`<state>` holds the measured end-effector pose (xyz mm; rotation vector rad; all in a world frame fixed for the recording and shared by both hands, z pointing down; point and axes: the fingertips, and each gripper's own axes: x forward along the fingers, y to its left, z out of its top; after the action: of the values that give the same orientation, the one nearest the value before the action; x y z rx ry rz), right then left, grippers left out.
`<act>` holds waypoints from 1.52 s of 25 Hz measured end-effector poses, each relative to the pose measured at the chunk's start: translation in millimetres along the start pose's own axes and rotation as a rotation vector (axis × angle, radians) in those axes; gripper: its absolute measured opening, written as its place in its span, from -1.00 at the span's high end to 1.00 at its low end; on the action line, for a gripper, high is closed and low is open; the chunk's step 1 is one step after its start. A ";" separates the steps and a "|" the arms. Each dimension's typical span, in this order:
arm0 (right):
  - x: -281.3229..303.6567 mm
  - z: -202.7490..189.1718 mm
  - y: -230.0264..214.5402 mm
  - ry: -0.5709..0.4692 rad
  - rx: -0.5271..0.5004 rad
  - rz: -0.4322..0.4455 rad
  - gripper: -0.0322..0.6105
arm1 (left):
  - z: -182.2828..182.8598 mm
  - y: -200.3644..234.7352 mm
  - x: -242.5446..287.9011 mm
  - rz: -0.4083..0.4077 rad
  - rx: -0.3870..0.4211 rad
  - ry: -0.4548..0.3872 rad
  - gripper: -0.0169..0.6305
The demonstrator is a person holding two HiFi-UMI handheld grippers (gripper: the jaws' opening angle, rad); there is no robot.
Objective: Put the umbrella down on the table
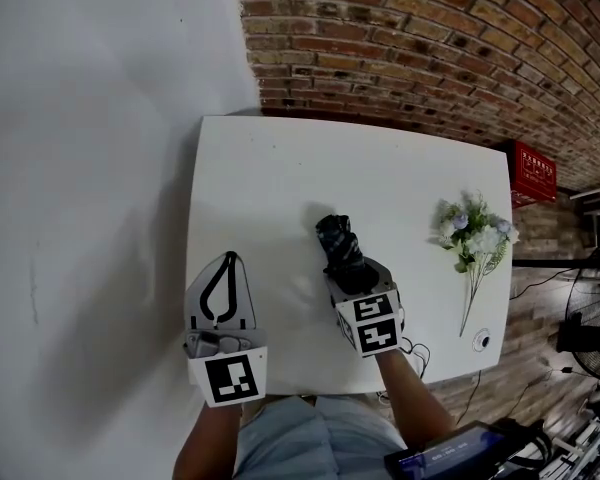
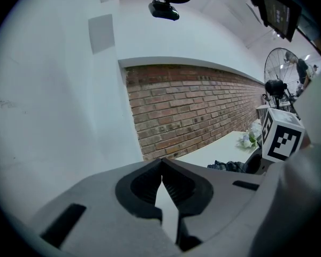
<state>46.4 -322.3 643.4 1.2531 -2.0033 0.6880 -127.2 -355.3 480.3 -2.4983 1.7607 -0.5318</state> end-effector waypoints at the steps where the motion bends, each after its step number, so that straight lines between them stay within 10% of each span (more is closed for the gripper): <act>1: 0.3 -0.3 -0.1 0.004 0.004 0.003 0.14 | 0.3 0.0 0.0 0.000 -0.002 -0.002 0.92; 15: -82.9 65.4 -4.7 -0.252 0.075 0.048 -0.01 | 54.6 -10.6 -24.8 -0.001 0.002 -0.093 0.92; 29: -250.0 157.5 15.9 -0.729 -0.109 -0.105 0.88 | 186.1 -19.0 -95.1 0.064 0.059 -0.335 0.92; 38: -285.1 157.5 14.8 -0.812 -0.131 -0.116 0.89 | 203.8 -36.6 -116.3 0.063 0.065 -0.385 0.92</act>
<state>82.3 -270.7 323.4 1.7228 -2.5103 -0.0483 -67.7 -268.5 267.4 -2.2981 1.6356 -0.0902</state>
